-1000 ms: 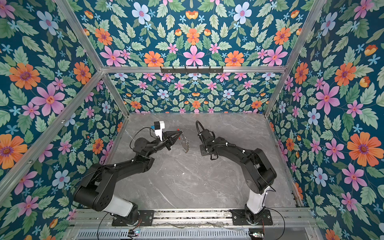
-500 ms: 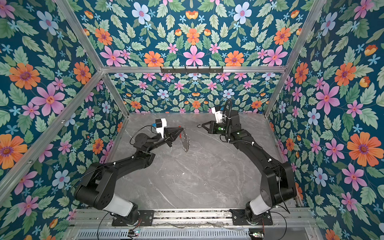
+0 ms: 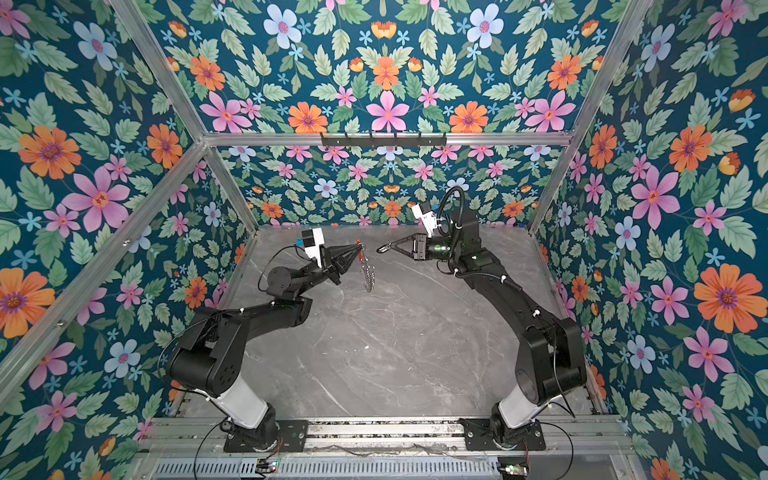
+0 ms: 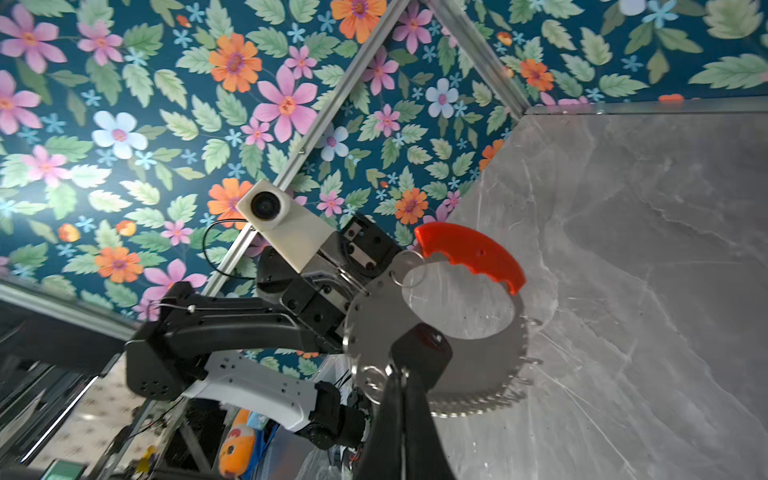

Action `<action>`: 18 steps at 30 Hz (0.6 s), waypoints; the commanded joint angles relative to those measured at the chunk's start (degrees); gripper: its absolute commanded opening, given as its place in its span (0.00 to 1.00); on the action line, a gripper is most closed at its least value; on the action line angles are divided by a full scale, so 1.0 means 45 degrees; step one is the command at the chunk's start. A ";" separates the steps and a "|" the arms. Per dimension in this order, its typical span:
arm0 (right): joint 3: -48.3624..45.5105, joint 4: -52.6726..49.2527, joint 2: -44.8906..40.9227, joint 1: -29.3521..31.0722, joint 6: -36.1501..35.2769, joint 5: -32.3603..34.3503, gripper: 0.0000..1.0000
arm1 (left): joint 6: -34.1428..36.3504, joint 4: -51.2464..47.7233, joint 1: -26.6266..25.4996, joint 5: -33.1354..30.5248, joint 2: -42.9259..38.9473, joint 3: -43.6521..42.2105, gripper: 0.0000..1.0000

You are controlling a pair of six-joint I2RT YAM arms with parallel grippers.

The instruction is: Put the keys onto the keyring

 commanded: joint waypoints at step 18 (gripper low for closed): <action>0.0909 -1.0363 0.3692 0.1831 -0.3677 0.6895 0.00 | 0.2574 -0.3530 0.0197 0.0728 -0.1642 -0.0143 0.00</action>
